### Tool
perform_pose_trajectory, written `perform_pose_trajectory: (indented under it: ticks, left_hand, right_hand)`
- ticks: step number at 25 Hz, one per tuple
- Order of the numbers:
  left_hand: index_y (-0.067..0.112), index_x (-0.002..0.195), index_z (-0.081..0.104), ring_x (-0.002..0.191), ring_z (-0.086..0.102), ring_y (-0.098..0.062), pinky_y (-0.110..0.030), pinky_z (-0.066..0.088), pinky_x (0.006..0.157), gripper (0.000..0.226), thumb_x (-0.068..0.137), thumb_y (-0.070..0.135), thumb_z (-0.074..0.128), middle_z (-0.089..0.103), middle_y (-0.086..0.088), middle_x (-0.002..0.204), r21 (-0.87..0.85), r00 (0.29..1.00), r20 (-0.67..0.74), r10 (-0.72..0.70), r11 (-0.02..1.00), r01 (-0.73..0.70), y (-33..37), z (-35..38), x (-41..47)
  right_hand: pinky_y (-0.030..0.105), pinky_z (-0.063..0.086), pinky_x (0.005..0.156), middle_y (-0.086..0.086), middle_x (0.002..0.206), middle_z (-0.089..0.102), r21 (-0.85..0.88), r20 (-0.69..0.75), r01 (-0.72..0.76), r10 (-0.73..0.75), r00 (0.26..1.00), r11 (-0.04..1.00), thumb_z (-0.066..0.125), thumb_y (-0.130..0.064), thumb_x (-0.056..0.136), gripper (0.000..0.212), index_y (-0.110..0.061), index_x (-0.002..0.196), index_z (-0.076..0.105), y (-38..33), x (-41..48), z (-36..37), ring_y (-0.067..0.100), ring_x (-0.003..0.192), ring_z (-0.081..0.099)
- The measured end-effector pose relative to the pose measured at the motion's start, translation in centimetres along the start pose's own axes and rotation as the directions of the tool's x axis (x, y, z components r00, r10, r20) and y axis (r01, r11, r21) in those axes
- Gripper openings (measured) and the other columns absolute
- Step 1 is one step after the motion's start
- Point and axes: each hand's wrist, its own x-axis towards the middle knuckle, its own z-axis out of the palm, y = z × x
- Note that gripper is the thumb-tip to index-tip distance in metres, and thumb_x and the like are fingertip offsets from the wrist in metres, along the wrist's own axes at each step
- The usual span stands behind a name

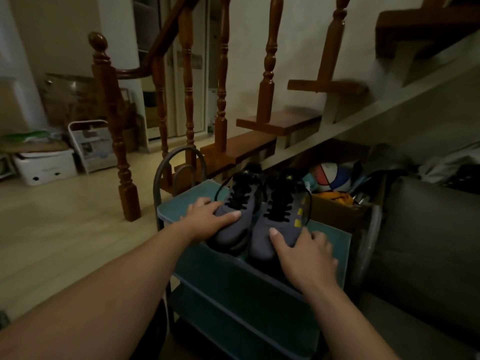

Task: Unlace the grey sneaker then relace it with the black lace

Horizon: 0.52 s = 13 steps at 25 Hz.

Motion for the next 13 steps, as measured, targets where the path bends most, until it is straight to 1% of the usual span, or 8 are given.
perform_pose_trajectory:
  ticks: [1,4,6,8,9,11,12,13]
  left_hand:
    - [0.049,0.155,0.035,0.146,0.038,-0.027,-0.054,0.035,0.119,0.107,0.064,0.101,0.054,0.035,0.006,0.163,0.015,0.999,0.031,-0.014,1.0,0.014,-0.6,0.1,0.5]
    - [0.057,0.153,0.029,0.144,0.044,-0.026,-0.057,0.033,0.119,0.113,0.054,0.107,0.049,0.04,0.009,0.162,-0.014,1.0,0.024,-0.013,1.0,0.014,-1.9,0.6,1.3]
    - [0.059,0.15,0.032,0.141,0.048,-0.024,-0.059,0.032,0.119,0.111,0.053,0.107,0.052,0.047,0.01,0.158,-0.044,0.999,0.034,-0.031,0.998,0.033,-2.3,0.8,1.9]
    - [0.054,0.146,0.042,0.135,0.053,-0.025,-0.06,0.034,0.117,0.103,0.058,0.106,0.048,0.055,0.009,0.15,-0.012,0.999,-0.001,-0.043,0.999,0.043,-1.8,1.0,2.0]
    - [0.048,0.14,0.051,0.129,0.056,-0.025,-0.061,0.037,0.114,0.094,0.064,0.103,0.045,0.06,0.008,0.142,0.032,0.999,-0.039,-0.036,0.999,0.037,-0.9,1.0,1.5]
    - [0.038,0.127,0.059,0.119,0.059,-0.026,-0.058,0.042,0.108,0.069,0.083,0.088,0.044,0.064,0.004,0.129,0.211,0.981,-0.195,0.0,0.977,0.042,0.4,1.2,-0.6]
    - [0.034,0.128,0.059,0.119,0.058,-0.026,-0.056,0.044,0.105,0.06,0.09,0.078,0.046,0.063,0.002,0.129,0.24,0.947,-0.317,0.05,0.97,0.029,1.0,1.3,-1.4]
    - [0.03,0.133,0.057,0.122,0.057,-0.025,-0.054,0.046,0.105,0.055,0.095,0.07,0.048,0.06,0.0,0.132,0.224,0.91,-0.405,0.086,0.974,0.008,1.3,1.3,-2.5]
  right_hand:
    - [0.052,0.033,0.113,0.013,0.155,0.04,-0.109,-0.036,0.019,-0.023,0.999,0.994,0.027,-0.085,0.09,0.094,-0.019,0.157,0.032,0.3,-0.4,0.3,0.034,0.142,0.037]
    - [0.049,0.039,0.108,0.012,0.144,0.054,-0.138,-0.073,0.047,-0.057,0.996,0.989,0.022,-0.082,0.09,0.089,-0.019,0.149,0.043,1.1,-0.4,0.9,0.033,0.134,0.047]
    - [0.048,0.04,0.107,0.011,0.139,0.056,-0.153,-0.059,0.054,-0.064,0.996,0.987,0.023,-0.081,0.089,0.088,-0.018,0.146,0.046,1.1,-0.3,1.3,0.033,0.131,0.049]
    - [0.048,0.039,0.109,0.011,0.143,0.053,-0.12,-0.04,0.043,-0.048,0.998,0.992,0.023,-0.08,0.092,0.087,-0.017,0.149,0.043,1.0,-0.1,1.3,0.033,0.133,0.047]
    - [0.048,0.037,0.111,0.012,0.147,0.051,-0.094,-0.031,0.031,-0.034,0.999,0.995,0.025,-0.079,0.093,0.088,-0.015,0.152,0.04,0.7,0.0,1.1,0.033,0.136,0.045]
    - [0.047,0.034,0.116,0.012,0.156,0.043,-0.051,-0.076,0.042,-0.045,0.996,0.998,0.033,-0.074,0.096,0.086,-0.013,0.158,0.032,0.3,-0.9,0.4,0.032,0.143,0.039]
    - [0.047,0.032,0.117,0.009,0.156,0.041,0.0,-0.179,0.075,-0.074,0.981,0.997,0.038,-0.07,0.098,0.082,-0.015,0.158,0.031,-0.1,-1.6,0.0,0.029,0.144,0.037]
    - [0.045,0.032,0.116,0.004,0.153,0.043,0.037,-0.264,0.13,-0.116,0.957,0.991,0.042,-0.065,0.099,0.074,-0.018,0.156,0.035,-0.5,-2.3,-0.6,0.025,0.142,0.038]
